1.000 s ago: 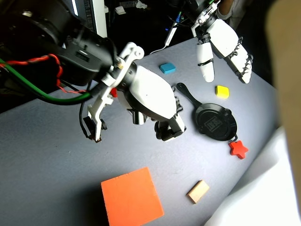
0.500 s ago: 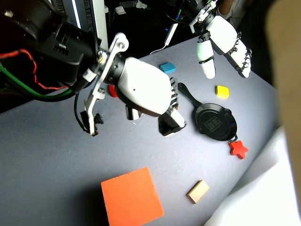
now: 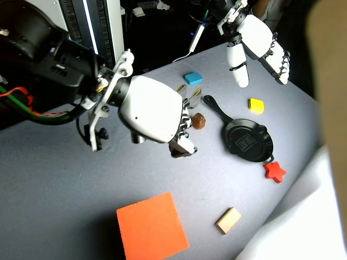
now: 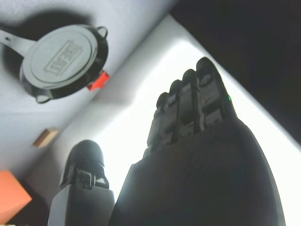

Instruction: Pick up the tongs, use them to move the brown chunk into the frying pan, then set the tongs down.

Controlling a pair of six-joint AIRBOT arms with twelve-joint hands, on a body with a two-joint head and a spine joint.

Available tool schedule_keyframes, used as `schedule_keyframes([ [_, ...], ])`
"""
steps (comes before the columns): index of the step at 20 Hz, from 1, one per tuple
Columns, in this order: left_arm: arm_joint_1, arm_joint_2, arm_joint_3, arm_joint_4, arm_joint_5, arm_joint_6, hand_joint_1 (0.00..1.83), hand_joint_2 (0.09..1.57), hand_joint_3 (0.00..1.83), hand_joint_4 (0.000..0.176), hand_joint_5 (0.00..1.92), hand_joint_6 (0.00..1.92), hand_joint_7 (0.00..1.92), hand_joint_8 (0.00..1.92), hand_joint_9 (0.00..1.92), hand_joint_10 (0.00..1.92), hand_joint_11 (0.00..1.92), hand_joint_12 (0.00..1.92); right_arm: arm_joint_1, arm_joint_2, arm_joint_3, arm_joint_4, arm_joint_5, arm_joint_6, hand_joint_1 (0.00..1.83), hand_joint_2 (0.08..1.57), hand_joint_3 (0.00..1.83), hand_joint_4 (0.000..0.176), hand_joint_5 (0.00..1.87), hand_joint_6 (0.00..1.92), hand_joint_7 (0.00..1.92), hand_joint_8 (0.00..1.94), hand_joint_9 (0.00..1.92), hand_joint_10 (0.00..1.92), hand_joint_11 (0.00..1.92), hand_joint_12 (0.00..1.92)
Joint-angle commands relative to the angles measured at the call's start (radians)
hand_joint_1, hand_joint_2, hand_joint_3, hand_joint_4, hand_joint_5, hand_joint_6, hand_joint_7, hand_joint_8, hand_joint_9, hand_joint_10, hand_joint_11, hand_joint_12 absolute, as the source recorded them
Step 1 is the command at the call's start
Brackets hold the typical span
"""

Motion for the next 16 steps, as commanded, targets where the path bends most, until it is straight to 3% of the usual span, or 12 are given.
schedule_keyframes([
  [1,-0.005,0.003,-0.003,0.088,-0.073,0.005,0.0,1.24,0.0,0.0,0.0,0.0,0.04,0.0,0.04,0.0,0.0,0.24,-0.003,0.003,-0.006,-0.035,-0.097,-0.009,1.08,1.25,0.0,0.0,0.72,1.36,1.0,0.01,0.96,0.05,0.37,1.41],
  [6,-0.007,0.002,-0.003,0.088,-0.073,0.005,0.0,1.24,0.0,0.0,0.0,0.0,0.06,0.0,0.06,0.0,0.0,0.23,-0.026,0.031,-0.04,-0.035,-0.097,-0.022,1.08,1.26,0.0,0.0,0.71,1.37,1.0,0.0,0.96,0.06,0.37,1.41],
  [8,-0.007,0.002,-0.003,0.088,-0.073,0.005,0.0,1.24,0.0,0.0,0.0,0.0,0.06,0.0,0.06,0.0,0.0,0.24,-0.026,0.035,-0.047,-0.035,-0.106,-0.095,1.08,1.25,0.0,0.0,0.71,1.37,1.0,0.0,0.96,0.06,0.37,1.41],
  [12,-0.006,0.001,-0.004,0.088,-0.073,0.005,0.0,1.24,0.0,0.0,0.0,0.0,0.07,0.0,0.07,0.0,0.0,0.23,-0.027,0.039,-0.042,-0.035,-0.09,-0.125,1.08,1.25,0.0,0.0,0.71,1.37,1.0,0.0,0.95,0.06,0.36,1.41],
  [13,-0.006,0.001,-0.004,0.088,-0.073,0.005,0.0,1.24,0.0,0.0,0.0,0.0,0.07,0.0,0.07,0.0,0.0,0.23,-0.023,0.035,-0.043,0.054,-0.095,-0.288,1.08,1.25,0.0,0.0,0.71,1.37,1.0,0.0,0.95,0.06,0.36,1.41],
  [14,-0.006,0.001,-0.004,0.088,-0.072,0.005,0.0,1.24,0.0,0.0,0.0,0.0,0.07,0.0,0.06,0.0,0.0,0.22,-0.024,0.032,-0.045,0.233,-0.122,-0.513,1.08,1.25,0.0,0.0,0.71,1.37,0.99,0.0,0.94,0.05,0.36,1.4],
  [15,-0.006,0.0,-0.004,0.088,-0.071,0.005,0.0,1.24,0.0,0.0,0.0,0.0,0.07,0.0,0.07,0.0,0.0,0.28,-0.031,0.028,-0.057,0.591,-0.189,-0.92,1.07,1.26,0.0,0.0,0.7,1.39,0.98,0.0,0.93,0.05,0.34,1.4],
  [16,-0.006,0.0,-0.004,0.088,-0.071,0.005,0.0,1.24,0.0,0.0,0.0,0.0,0.08,0.0,0.07,0.0,0.0,0.28,-0.035,0.021,-0.071,0.842,-0.268,-1.23,1.07,1.27,0.0,0.0,0.69,1.4,0.98,0.0,0.94,0.05,0.34,1.4],
])
